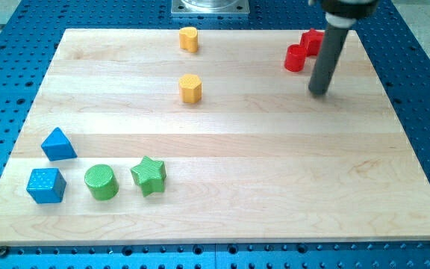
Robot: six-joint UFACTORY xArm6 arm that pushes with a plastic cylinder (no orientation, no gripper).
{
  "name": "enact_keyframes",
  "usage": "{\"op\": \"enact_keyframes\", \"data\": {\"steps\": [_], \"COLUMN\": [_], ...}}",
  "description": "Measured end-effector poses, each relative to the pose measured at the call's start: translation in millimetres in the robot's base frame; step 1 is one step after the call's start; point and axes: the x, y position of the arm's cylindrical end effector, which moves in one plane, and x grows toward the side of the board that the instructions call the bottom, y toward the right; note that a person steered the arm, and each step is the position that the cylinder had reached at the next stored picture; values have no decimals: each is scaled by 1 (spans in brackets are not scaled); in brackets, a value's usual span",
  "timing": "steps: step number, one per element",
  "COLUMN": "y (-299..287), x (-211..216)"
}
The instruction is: Adjust the red blocks horizontal to each other
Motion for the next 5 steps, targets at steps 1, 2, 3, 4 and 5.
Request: {"op": "enact_keyframes", "data": {"steps": [1,2,3,4,5], "y": [54,95,57,-21,-58], "x": [-33,-134,-170,-114,-39]}}
